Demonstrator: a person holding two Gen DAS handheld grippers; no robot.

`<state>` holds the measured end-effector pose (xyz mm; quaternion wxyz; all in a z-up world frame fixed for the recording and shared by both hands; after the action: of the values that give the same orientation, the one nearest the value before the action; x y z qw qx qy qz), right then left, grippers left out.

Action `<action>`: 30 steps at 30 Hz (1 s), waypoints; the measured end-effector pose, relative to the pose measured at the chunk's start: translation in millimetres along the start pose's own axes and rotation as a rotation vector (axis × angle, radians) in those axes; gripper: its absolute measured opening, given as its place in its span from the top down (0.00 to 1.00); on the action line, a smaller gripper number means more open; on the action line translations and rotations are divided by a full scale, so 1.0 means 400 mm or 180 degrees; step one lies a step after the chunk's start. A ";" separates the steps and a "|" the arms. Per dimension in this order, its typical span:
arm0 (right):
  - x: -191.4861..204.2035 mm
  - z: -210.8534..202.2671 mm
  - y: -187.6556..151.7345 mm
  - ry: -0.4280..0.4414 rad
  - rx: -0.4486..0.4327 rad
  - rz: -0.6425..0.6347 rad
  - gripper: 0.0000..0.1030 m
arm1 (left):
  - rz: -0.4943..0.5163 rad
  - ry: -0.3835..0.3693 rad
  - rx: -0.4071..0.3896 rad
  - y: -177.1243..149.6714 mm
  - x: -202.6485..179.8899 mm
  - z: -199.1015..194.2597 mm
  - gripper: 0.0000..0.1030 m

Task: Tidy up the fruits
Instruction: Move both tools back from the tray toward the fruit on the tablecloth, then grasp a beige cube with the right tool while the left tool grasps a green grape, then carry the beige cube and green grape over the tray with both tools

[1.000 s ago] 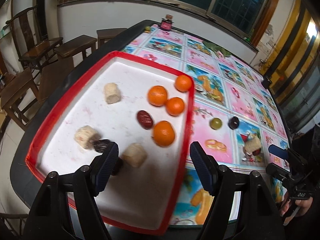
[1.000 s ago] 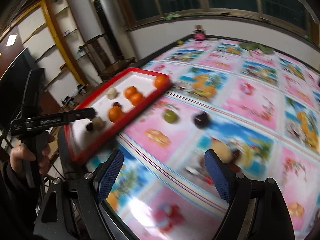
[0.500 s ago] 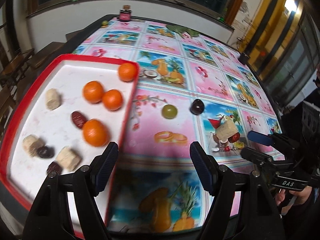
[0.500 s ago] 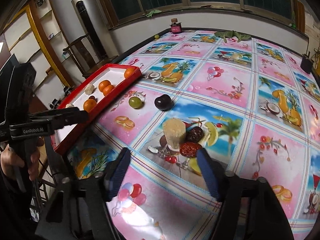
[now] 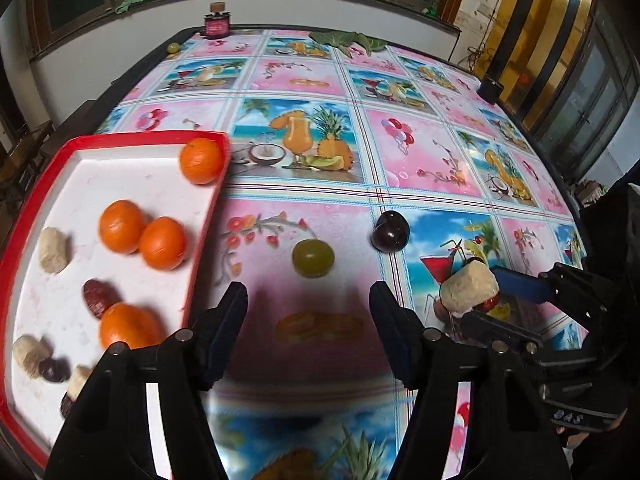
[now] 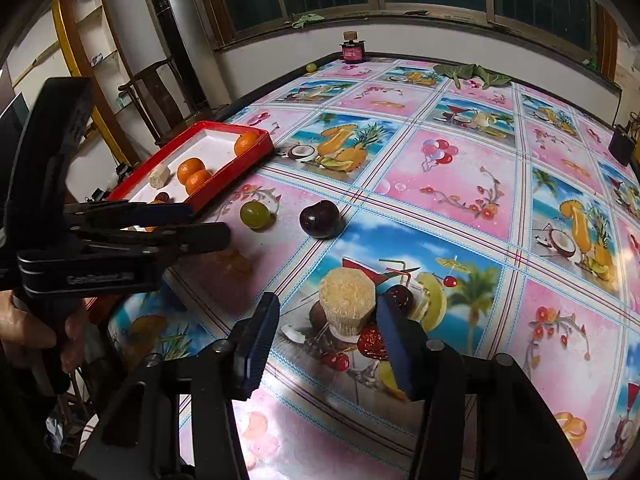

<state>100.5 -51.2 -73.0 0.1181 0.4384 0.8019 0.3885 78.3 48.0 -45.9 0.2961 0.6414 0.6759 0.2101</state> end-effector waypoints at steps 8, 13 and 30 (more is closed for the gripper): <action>-0.003 0.007 -0.003 -0.0028 -0.0001 -0.0006 0.66 | 0.0053 0.0030 0.0088 0.017 -0.008 0.074 0.57; -0.008 0.014 -0.007 -0.0024 0.0010 0.0021 0.69 | 0.0113 0.0097 0.0031 0.024 -0.008 0.083 0.76; 0.023 0.003 0.012 0.0051 -0.0068 0.0007 0.72 | 0.0033 0.0026 -0.0025 0.004 0.005 0.024 0.78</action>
<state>98.8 -41.8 -69.1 0.1159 0.4349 0.7981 0.4006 85.8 49.0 -52.2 0.2949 0.6429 0.6729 0.2169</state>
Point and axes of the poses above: each gripper's, at about its wrist camera, not at the fingertips, and z roughly the way its jaws point, x to its left, y to its top, the point moved 5 cm from there along z, roughly the way its jaws point, and after that the axes turned 10 degrees about -x, right-handed, at the moved point
